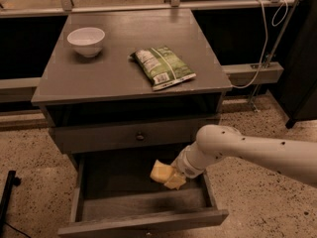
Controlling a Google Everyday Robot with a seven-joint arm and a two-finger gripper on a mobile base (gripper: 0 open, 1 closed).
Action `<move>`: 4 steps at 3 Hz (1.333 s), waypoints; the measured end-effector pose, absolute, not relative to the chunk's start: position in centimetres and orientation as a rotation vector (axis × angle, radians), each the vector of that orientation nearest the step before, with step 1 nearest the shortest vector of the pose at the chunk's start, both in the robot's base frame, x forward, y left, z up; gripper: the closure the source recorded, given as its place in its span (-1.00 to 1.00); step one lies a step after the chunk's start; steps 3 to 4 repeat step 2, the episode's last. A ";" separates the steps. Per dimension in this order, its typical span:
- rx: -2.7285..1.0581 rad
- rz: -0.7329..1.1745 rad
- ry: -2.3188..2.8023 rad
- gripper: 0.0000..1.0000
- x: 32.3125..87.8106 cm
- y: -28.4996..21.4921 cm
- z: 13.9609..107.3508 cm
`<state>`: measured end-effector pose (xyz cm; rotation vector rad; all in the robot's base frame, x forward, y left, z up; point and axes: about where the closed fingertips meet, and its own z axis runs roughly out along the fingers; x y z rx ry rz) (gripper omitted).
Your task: Place sponge into middle drawer
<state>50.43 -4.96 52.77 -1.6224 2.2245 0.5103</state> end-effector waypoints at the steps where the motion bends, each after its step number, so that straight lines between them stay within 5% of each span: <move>1: -1.532 0.594 2.224 -1.00 51.3 -4.8 51.1; 4: -1.532 0.594 2.224 -1.00 51.3 -4.8 51.1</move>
Offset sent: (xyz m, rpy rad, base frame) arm 0.0079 0.0012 -0.0134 0.0651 0.0158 -0.0400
